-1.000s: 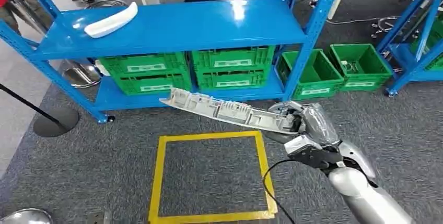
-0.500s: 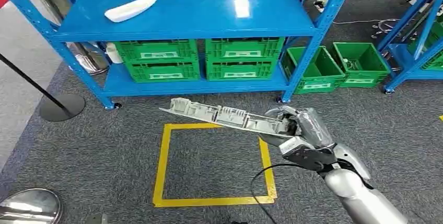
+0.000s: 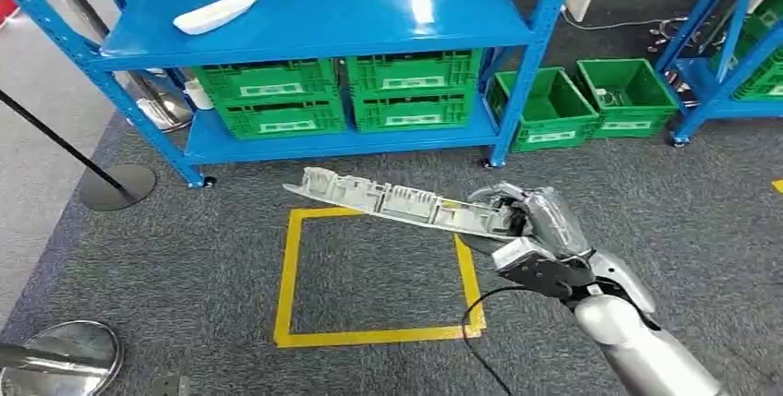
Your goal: Take the parts from the cabinet and place them on the table.
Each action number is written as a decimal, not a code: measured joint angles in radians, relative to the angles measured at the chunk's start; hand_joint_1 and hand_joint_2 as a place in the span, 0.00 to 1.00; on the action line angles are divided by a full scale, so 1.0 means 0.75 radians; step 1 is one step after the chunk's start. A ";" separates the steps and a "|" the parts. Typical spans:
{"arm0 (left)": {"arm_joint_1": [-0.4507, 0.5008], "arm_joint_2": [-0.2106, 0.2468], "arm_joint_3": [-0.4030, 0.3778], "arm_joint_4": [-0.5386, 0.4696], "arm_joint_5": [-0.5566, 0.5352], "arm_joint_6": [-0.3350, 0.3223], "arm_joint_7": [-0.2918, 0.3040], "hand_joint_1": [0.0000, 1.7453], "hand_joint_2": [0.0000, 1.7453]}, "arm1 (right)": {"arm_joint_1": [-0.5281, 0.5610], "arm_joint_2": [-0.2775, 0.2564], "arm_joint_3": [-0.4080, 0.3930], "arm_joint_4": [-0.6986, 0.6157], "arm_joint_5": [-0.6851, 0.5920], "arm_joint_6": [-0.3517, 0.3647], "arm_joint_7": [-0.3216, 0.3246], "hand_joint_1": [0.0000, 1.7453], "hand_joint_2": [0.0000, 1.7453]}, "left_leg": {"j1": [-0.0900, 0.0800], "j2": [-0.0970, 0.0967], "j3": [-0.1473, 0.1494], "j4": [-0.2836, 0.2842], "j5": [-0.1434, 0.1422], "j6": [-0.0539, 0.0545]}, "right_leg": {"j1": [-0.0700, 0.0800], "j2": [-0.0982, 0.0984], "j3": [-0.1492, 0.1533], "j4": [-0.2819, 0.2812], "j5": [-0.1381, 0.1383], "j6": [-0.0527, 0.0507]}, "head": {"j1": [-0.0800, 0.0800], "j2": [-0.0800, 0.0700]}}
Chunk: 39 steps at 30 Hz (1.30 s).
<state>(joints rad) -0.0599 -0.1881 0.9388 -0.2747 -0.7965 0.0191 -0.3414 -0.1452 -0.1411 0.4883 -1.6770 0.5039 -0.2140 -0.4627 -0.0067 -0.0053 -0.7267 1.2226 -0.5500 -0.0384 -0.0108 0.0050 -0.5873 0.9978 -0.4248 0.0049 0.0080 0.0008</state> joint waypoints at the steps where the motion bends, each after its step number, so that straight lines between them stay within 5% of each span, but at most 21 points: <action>1: 0.000 0.000 0.000 0.000 -0.001 0.001 0.004 0.00 1.00 | 0.004 0.000 0.000 0.000 0.000 0.001 0.003 1.00 1.00 | 0.002 0.000 -0.015 0.072 -0.015 -0.003 | 0.000 0.000 -0.013 0.000 0.010 0.001 | 0.000 0.000; 3: 0.001 0.000 0.000 0.000 -0.002 0.001 0.007 0.00 1.00 | 0.010 0.000 -0.001 0.000 0.000 0.003 0.006 1.00 1.00 | 0.003 0.000 0.034 0.040 0.046 -0.002 | 0.000 0.005 -0.037 0.001 0.029 0.008 | 0.000 0.000; 5: -0.001 0.000 0.000 -0.001 -0.004 0.002 0.007 0.00 1.00 | 0.010 0.000 -0.001 0.000 0.001 0.004 0.007 1.00 1.00 | 0.004 -0.009 0.176 -0.162 0.114 0.007 | -0.001 0.016 -0.053 0.002 0.047 0.016 | 0.001 0.000; 6: -0.001 0.001 0.000 -0.002 -0.004 0.004 0.007 0.00 1.00 | 0.011 0.003 -0.001 -0.001 0.000 0.004 0.007 1.00 1.00 | 0.006 -0.042 0.260 -0.277 0.117 0.013 | -0.002 0.020 -0.059 0.002 0.055 0.021 | 0.000 0.000; 7: -0.002 0.000 0.000 -0.002 -0.004 0.006 0.007 0.00 1.00 | 0.009 0.003 -0.003 -0.001 0.000 0.004 0.008 1.00 1.00 | 0.006 -0.056 0.299 -0.343 0.105 0.024 | 0.005 0.024 -0.071 0.006 0.062 0.028 | 0.001 0.000; 9: -0.001 0.000 0.000 -0.002 -0.004 0.006 0.007 0.00 1.00 | 0.012 0.004 -0.003 -0.001 0.000 0.003 0.008 1.00 1.00 | 0.003 -0.045 0.285 -0.348 0.100 0.032 | 0.002 0.035 -0.083 0.003 0.086 0.043 | 0.001 0.000; 11: 0.003 -0.003 0.000 -0.002 -0.005 0.006 0.007 0.00 1.00 | 0.018 0.004 -0.006 -0.001 0.000 0.003 0.009 1.00 1.00 | 0.010 -0.025 0.282 -0.356 0.117 0.057 | -0.001 0.049 -0.089 0.000 0.096 0.059 | 0.000 0.000; 16: 0.003 -0.001 0.000 -0.002 -0.006 0.006 0.007 0.00 1.00 | 0.022 0.004 -0.009 -0.001 0.000 0.003 0.009 1.00 1.00 | 0.010 -0.015 0.280 -0.356 0.120 0.061 | -0.001 0.040 -0.102 0.017 0.075 0.063 | 0.004 0.000; 18: 0.003 0.000 0.001 -0.002 -0.006 0.006 0.007 0.00 1.00 | 0.022 0.004 -0.011 -0.001 0.000 0.003 0.009 1.00 1.00 | 0.010 -0.009 0.275 -0.356 0.127 0.072 | -0.001 0.022 -0.133 0.102 0.007 0.069 | 0.015 0.000; 19: 0.005 0.000 0.001 -0.002 -0.008 0.006 0.007 0.00 1.00 | 0.032 0.005 -0.012 -0.001 -0.002 0.003 0.008 1.00 1.00 | 0.007 0.019 0.254 -0.353 0.144 0.075 | -0.002 0.006 -0.248 0.428 -0.148 0.084 | 0.017 0.000; 20: 0.006 0.000 0.001 -0.002 -0.008 0.006 0.007 0.00 1.00 | 0.036 0.005 -0.012 -0.001 -0.001 0.003 0.009 1.00 1.00 | 0.007 0.028 0.247 -0.351 0.148 0.073 | -0.002 0.006 -0.242 0.439 -0.149 0.085 | 0.016 0.000; 21: 0.006 0.000 0.001 -0.002 -0.008 0.006 0.007 0.00 1.00 | 0.039 0.005 -0.012 -0.001 0.000 0.003 0.010 1.00 1.00 | 0.007 0.036 0.242 -0.350 0.151 0.071 | -0.002 0.004 -0.203 0.392 -0.124 0.084 | 0.017 0.000; 23: 0.006 -0.001 0.001 -0.002 -0.008 0.006 0.007 0.00 1.00 | 0.038 0.005 -0.013 -0.001 -0.001 0.003 0.010 1.00 1.00 | 0.008 0.054 0.237 -0.342 0.153 0.066 | -0.002 -0.026 -0.034 0.133 -0.031 0.082 | 0.017 0.000; 24: 0.006 -0.001 0.001 -0.002 -0.008 0.006 0.007 0.00 1.00 | 0.036 0.005 -0.013 -0.003 -0.001 0.003 0.010 1.00 1.00 | 0.007 0.061 0.237 -0.337 0.153 0.059 | -0.001 -0.066 0.027 0.024 -0.032 0.084 | 0.017 0.000; 25: 0.005 0.002 0.001 -0.002 -0.008 0.006 0.007 0.00 1.00 | 0.036 0.006 -0.013 -0.005 -0.001 0.003 0.010 1.00 1.00 | -0.005 0.064 0.231 -0.333 0.153 0.050 | 0.007 -0.065 0.037 0.012 -0.035 0.070 | 0.015 0.000; 29: 0.005 0.003 0.001 -0.002 -0.008 0.006 0.007 0.00 1.00 | 0.038 0.005 -0.018 -0.008 0.001 0.003 0.011 1.00 1.00 | -0.002 0.090 0.223 -0.333 0.163 0.025 | 0.007 -0.024 0.011 0.016 -0.016 0.026 | 0.014 0.000; 30: 0.005 0.003 0.001 -0.002 -0.008 0.007 0.007 0.00 1.00 | 0.037 0.006 -0.020 -0.008 0.001 0.003 0.011 1.00 1.00 | 0.001 0.065 0.216 -0.318 0.141 0.014 | 0.003 -0.018 0.007 0.015 -0.010 0.018 | 0.014 0.000; 33: 0.006 0.003 0.001 -0.002 -0.008 0.009 0.007 0.00 1.00 | 0.036 0.007 -0.021 -0.008 0.001 0.003 0.010 1.00 1.00 | 0.003 0.027 0.097 -0.043 -0.026 0.002 | 0.001 0.009 -0.014 0.015 0.005 0.005 | 0.012 0.000; 35: 0.008 0.004 0.001 -0.002 -0.008 0.009 0.007 0.00 1.00 | 0.039 0.007 -0.022 -0.008 0.002 0.003 0.011 1.00 1.00 | 0.003 0.025 0.033 0.099 -0.068 0.004 | 0.002 0.032 -0.030 0.016 0.016 0.006 | 0.013 0.000; 37: 0.008 0.004 0.001 -0.002 -0.008 0.009 0.007 0.00 1.00 | 0.040 0.007 -0.022 -0.008 0.001 0.003 0.011 1.00 1.00 | 0.003 0.020 0.090 -0.003 0.013 0.013 | 0.002 0.058 -0.039 0.016 0.026 0.011 | 0.012 0.000; 39: 0.008 0.004 0.001 -0.002 -0.008 0.009 0.007 0.00 1.00 | 0.039 0.007 -0.022 -0.008 0.002 0.003 0.011 1.00 1.00 | 0.004 -0.027 0.218 -0.236 0.120 0.029 | 0.001 0.082 -0.041 0.016 0.034 0.019 | 0.012 0.000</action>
<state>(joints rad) -0.0541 -0.1850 0.9392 -0.2762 -0.8026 0.0256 -0.3361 -0.1156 -0.1362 0.4715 -1.6831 0.5051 -0.2121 -0.4547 -0.0039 -0.0259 -0.5631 1.0454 -0.4599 -0.0167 -0.0099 0.0665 -0.6180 1.0100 -0.3995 0.0189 0.0172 0.0008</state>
